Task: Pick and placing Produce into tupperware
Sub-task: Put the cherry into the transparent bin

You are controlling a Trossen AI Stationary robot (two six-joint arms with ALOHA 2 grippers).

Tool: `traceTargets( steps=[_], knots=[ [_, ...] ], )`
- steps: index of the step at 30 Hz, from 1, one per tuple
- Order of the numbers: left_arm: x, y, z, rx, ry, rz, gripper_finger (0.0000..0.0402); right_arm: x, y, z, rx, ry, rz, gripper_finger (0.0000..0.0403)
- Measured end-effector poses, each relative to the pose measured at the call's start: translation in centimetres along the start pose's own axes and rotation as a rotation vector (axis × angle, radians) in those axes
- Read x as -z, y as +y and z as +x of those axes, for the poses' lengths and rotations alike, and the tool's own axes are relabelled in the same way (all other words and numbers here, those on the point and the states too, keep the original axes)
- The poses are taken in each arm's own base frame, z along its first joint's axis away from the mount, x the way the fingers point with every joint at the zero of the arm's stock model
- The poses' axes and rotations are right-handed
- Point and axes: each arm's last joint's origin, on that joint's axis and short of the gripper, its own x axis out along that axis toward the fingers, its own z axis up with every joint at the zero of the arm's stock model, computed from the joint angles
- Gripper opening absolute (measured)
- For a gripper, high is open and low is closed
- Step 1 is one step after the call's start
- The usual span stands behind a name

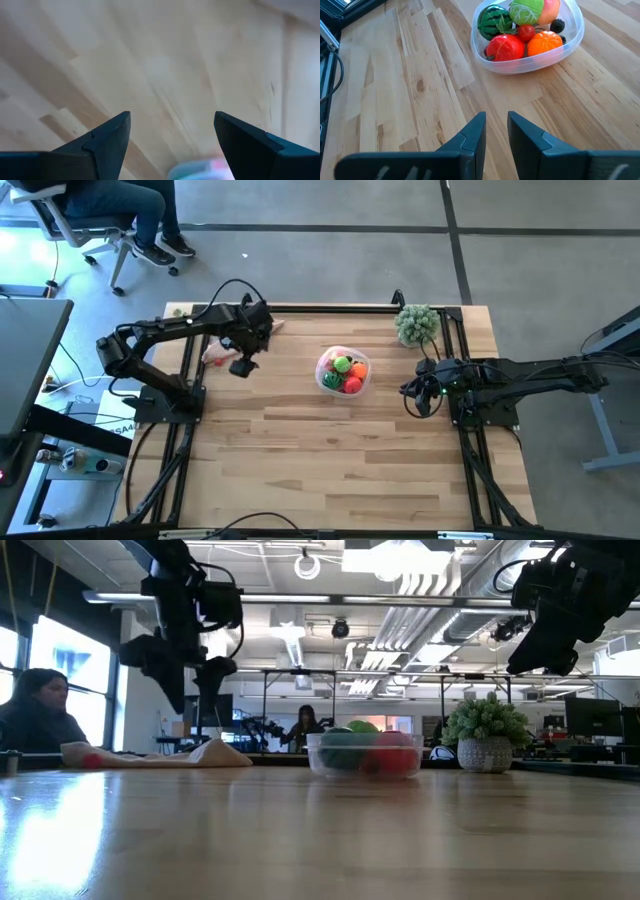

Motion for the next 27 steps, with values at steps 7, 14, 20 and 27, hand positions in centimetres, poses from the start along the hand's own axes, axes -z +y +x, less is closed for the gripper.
traceTargets(
  steps=[7, 14, 20, 27],
  knots=[
    [0.4, -0.6, 0.0, 0.063, 0.038, 0.142, 0.0276, 0.0, 0.0, 0.0, 0.0, 0.0, 0.0, 0.0071],
    [-0.1, -0.1, 0.1, 0.004, -0.016, -0.017, 0.0276, 0.0, 0.0, 0.0, 0.0, 0.0, 0.0, 0.0071],
    [-1.4, 1.8, -0.2, -0.139, -0.204, -0.413, 0.0276, 0.0, 0.0, 0.0, 0.0, 0.0, 0.0, 0.0071],
    [-3.6, 1.1, -0.7, -0.163, -0.246, -0.542, 0.0276, 0.0, 0.0, 0.0, 0.0, 0.0, 0.0, 0.0071]
  ],
)
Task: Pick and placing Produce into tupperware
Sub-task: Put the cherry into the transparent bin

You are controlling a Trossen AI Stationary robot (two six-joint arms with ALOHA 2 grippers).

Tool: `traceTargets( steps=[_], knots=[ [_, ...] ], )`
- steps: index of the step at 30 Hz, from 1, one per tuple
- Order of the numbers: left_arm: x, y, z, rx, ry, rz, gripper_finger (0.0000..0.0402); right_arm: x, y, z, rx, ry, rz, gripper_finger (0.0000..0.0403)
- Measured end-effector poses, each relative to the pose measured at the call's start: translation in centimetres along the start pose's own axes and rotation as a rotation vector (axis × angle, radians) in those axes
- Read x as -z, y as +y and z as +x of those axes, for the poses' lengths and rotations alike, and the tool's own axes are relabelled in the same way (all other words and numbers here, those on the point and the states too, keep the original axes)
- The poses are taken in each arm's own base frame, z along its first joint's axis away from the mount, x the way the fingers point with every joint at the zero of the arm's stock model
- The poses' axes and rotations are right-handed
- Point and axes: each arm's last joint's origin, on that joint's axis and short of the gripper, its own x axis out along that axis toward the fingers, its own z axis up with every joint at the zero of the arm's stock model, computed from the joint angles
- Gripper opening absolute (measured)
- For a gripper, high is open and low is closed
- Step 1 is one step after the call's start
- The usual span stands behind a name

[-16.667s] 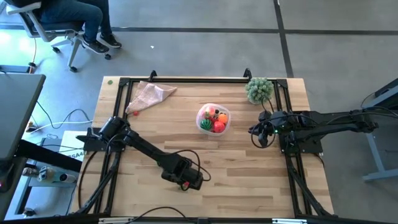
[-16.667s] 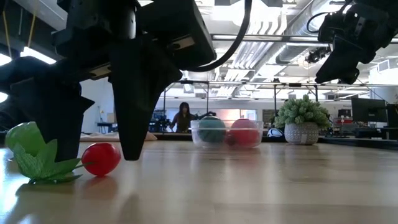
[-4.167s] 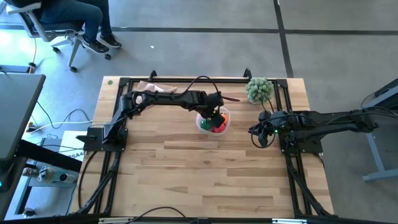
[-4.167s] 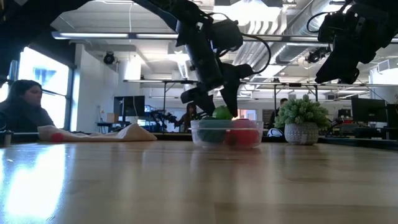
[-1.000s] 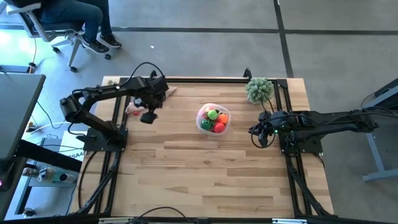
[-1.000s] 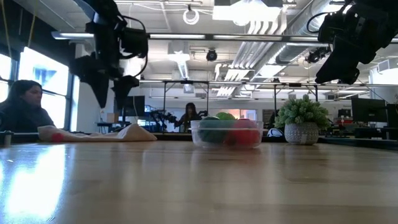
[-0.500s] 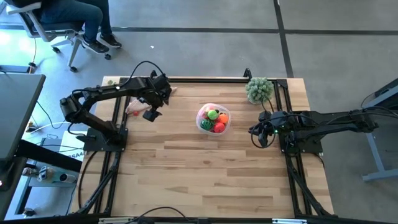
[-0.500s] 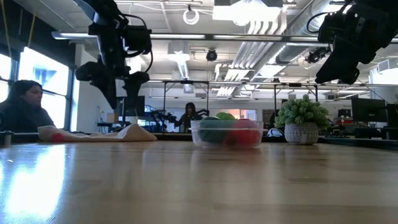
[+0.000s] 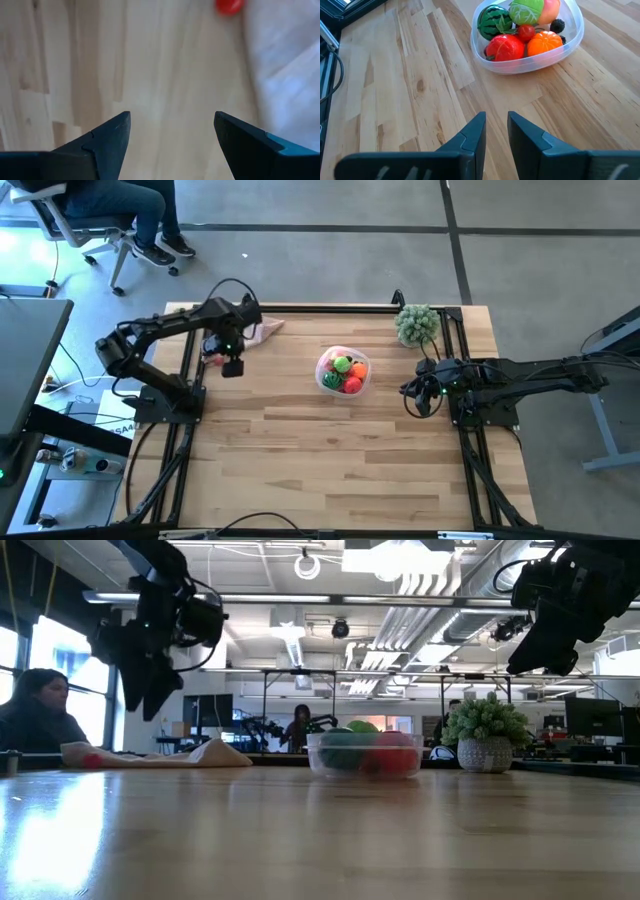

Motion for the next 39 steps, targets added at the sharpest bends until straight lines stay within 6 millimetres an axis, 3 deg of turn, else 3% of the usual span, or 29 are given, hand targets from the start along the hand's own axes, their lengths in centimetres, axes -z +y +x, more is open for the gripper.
traceTargets(
  steps=[6, 17, 27, 36, 39],
  knots=[
    [-2.0, -1.8, 1.7, -0.041, 0.016, 0.023, 0.0276, 0.0, 0.0, 0.0, 0.0, 0.0, 0.0, 0.0071],
    [-6.1, -2.8, 5.0, -0.015, 0.107, 0.093, 0.0276, 0.0, 0.0, 0.0, 0.0, 0.0, 0.0, 0.0071],
    [-6.0, -2.8, 4.7, 0.048, 0.142, 0.014, 0.0276, 0.0, 0.0, 0.0, 0.0, -0.001, 0.0, 0.0071],
    [-4.5, -0.2, 3.9, -0.035, 0.115, -0.301, 0.0276, 0.0, 0.0, 0.0, -0.001, -0.001, 0.0, 0.0071],
    [-4.0, 0.0, 3.9, -0.014, 0.138, -0.197, 0.0276, 0.0, 0.0, 0.0, -0.001, -0.001, 0.0, 0.0071]
  ],
)
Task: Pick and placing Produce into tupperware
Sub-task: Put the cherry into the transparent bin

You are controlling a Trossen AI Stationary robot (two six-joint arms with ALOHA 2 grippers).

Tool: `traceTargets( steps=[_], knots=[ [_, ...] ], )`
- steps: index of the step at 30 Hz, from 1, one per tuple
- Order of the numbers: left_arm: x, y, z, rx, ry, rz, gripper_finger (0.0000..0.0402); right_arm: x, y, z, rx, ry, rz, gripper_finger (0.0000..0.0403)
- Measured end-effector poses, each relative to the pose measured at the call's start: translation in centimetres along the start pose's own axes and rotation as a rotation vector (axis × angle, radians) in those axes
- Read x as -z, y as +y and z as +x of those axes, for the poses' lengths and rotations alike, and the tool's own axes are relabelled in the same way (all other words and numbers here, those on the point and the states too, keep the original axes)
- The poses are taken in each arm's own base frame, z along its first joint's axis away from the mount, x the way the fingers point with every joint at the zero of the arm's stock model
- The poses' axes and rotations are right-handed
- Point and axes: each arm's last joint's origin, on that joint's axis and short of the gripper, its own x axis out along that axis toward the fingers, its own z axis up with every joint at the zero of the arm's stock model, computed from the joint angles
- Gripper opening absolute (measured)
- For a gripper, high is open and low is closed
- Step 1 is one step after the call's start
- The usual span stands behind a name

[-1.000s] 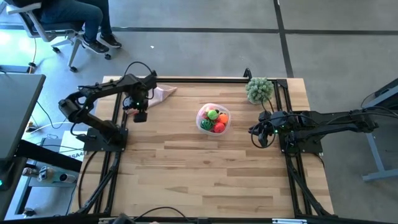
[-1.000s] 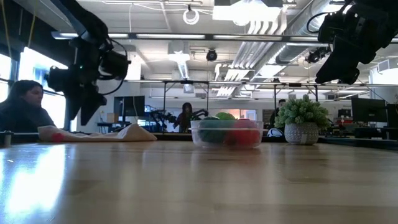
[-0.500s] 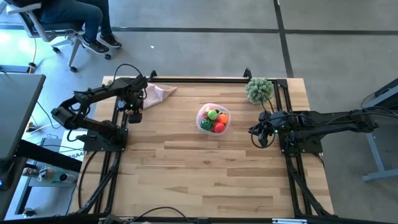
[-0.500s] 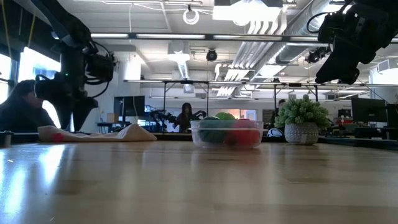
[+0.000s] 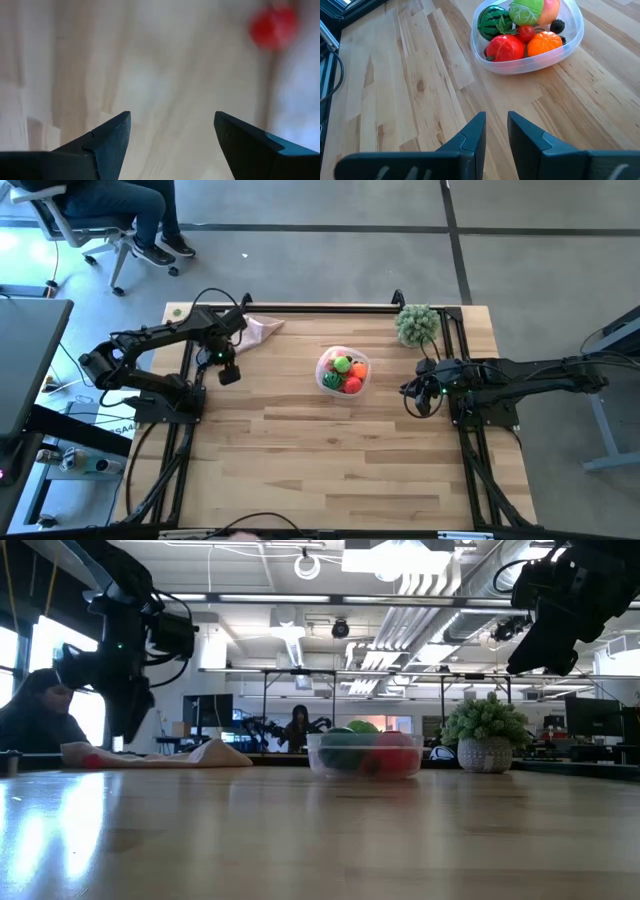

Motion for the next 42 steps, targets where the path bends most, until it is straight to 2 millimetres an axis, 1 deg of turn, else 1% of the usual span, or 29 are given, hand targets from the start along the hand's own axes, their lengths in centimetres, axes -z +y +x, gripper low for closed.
traceTargets(
  steps=[3, 6, 9, 13, 14, 15, 18, 21, 25, 27, 31, 35, 38, 40, 42],
  knots=[
    [0.8, -0.4, 0.0, 0.056, 0.066, 0.273, 0.0276, 0.0, 0.0, 0.0, 0.0, 0.0, 0.0, 0.0071],
    [1.7, -0.9, -0.2, 0.16, 0.125, 0.536, 0.0276, 0.0, 0.0, 0.0, 0.0, 0.0, 0.0, 0.0071],
    [2.5, -1.4, -0.5, 0.256, 0.167, 0.685, 0.0276, 0.0, 0.0, 0.0, 0.0, 0.0, 0.0, 0.0071],
    [3.3, -1.4, -0.7, 0.316, 0.23, 0.795, 0.0276, 0.0, 0.0, 0.0, 0.0, 0.0, 0.0, 0.0071],
    [3.6, -1.3, -0.7, 0.325, 0.246, 0.766, 0.0276, 0.0, 0.0, 0.0, 0.0, 0.0, 0.0, 0.0071],
    [3.8, -0.9, -0.7, 0.327, 0.246, 0.696, 0.0276, 0.0, 0.0, 0.0, 0.0, 0.0, 0.0, 0.0071],
    [4.1, 1.1, -0.6, 0.269, 0.215, 0.478, 0.0276, 0.0, 0.0, 0.0, 0.0, -0.001, 0.0, 0.0071],
    [4.0, 3.1, -0.4, 0.187, 0.174, 0.252, 0.0276, 0.0, 0.0, 0.0, -0.001, -0.001, 0.0, 0.0071],
    [3.6, 4.5, -0.9, 0.196, 0.15, 0.063, 0.0276, 0.0, 0.0, 0.0, -0.001, -0.001, 0.0, 0.0071],
    [3.0, 5.0, -1.6, 0.221, 0.137, 0.014, 0.0276, 0.0, 0.0, 0.0, -0.001, -0.001, 0.0, 0.0071],
    [0.5, 5.5, -3.7, 0.268, 0.073, -0.023, 0.0276, 0.0, 0.0, 0.0, 0.0, -0.001, 0.0, 0.0071],
    [-1.5, 6.1, -4.5, 0.217, 0.006, -0.02, 0.0276, 0.0, 0.0, 0.0, -0.001, -0.001, 0.0, 0.0071],
    [-2.2, 6.3, -3.6, 0.128, 0.002, -0.038, 0.0276, 0.0, 0.0, 0.0, -0.001, -0.001, 0.0, 0.0071],
    [-2.4, 6.3, -2.5, 0.074, 0.013, -0.052, 0.0276, 0.0, 0.0, 0.0, -0.001, -0.001, 0.0, 0.0071],
    [-2.5, 6.1, -1.2, 0.077, 0.026, -0.05, 0.0276, 0.0, 0.0, 0.0, 0.0, -0.001, 0.0, 0.0071]
  ],
)
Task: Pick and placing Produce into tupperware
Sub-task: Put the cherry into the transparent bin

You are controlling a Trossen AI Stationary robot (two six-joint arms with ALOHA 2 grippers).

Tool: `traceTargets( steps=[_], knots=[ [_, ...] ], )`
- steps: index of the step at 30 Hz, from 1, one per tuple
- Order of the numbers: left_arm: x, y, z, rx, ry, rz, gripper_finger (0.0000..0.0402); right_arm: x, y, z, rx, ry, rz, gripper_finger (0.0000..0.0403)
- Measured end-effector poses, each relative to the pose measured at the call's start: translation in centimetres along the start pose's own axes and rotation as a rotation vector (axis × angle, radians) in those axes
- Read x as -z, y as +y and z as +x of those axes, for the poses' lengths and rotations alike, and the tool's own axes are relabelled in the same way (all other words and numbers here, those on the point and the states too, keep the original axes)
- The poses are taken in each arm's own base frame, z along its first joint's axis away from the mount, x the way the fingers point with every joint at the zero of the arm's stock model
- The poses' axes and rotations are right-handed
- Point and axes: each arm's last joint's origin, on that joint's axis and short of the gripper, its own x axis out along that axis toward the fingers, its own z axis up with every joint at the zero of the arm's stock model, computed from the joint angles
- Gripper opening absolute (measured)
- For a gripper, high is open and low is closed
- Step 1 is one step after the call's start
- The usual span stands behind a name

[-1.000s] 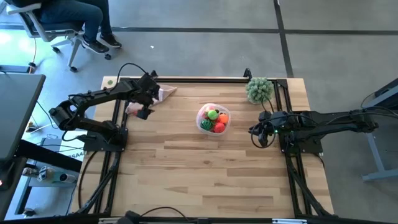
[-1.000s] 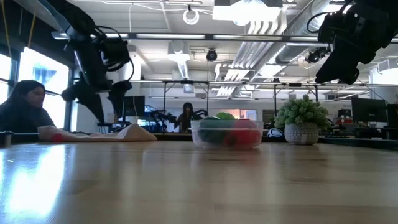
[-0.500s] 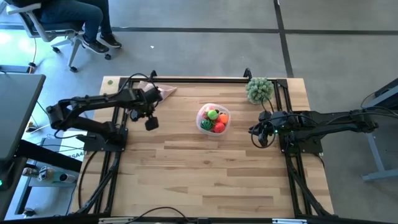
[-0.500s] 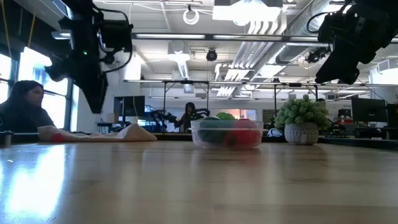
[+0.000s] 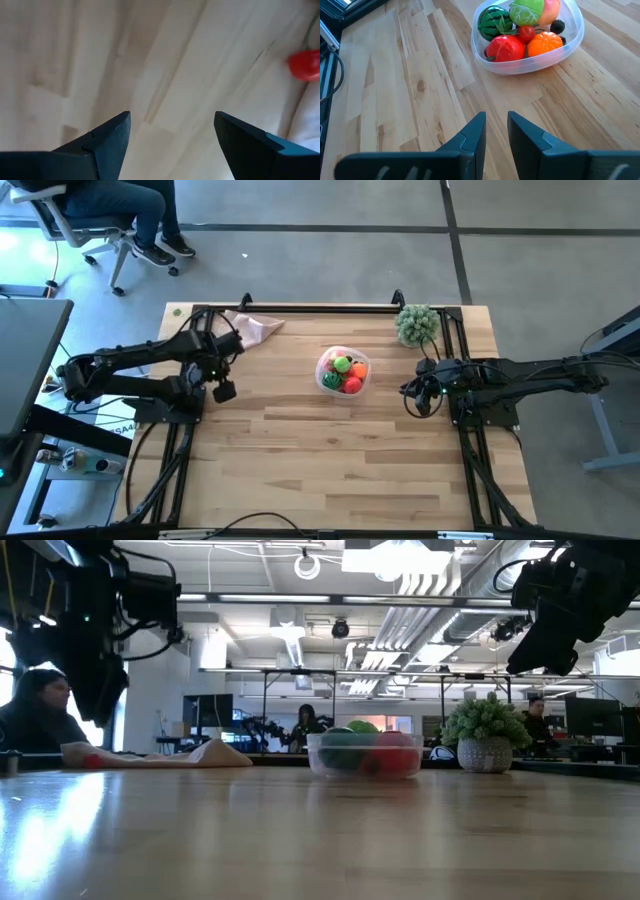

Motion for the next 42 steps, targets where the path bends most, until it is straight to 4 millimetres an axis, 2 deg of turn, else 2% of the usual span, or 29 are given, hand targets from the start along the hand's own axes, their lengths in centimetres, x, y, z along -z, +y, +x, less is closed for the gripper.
traceTargets(
  steps=[6, 10, 19, 23, 27, 32, 42],
  knots=[
    [-1.0, -0.4, 2.4, 0.097, 0.029, -0.008, 0.0276, 0.0, 0.0, 0.0, -0.001, -0.001, 0.0, 0.0071],
    [-1.2, -0.7, 3.1, 0.175, 0.032, -0.009, 0.0276, 0.0, 0.0, 0.0, -0.001, 0.0, 0.0, 0.0071],
    [0.2, -1.1, 1.9, 0.324, 0.077, -0.095, 0.0276, 0.0, 0.0, 0.0, 0.0, 0.0, 0.0, 0.0071],
    [1.2, -2.5, 1.2, 0.346, 0.056, -0.176, 0.0276, 0.0, 0.0, 0.0, -0.001, 0.0, 0.0, 0.0071],
    [2.0, -3.8, 0.8, 0.282, 0.022, -0.251, 0.0276, 0.0, 0.0, 0.0, 0.0, 0.0, 0.0, 0.0071],
    [2.4, -4.3, 1.4, 0.224, -0.036, -0.279, 0.0276, 0.0, 0.0, 0.0, -0.001, -0.001, 0.0, 0.0071],
    [1.9, -5.5, 1.7, 0.212, -0.097, -0.349, 0.0276, 0.0, 0.0, 0.0, -0.001, -0.001, 0.0, 0.0071]
  ],
)
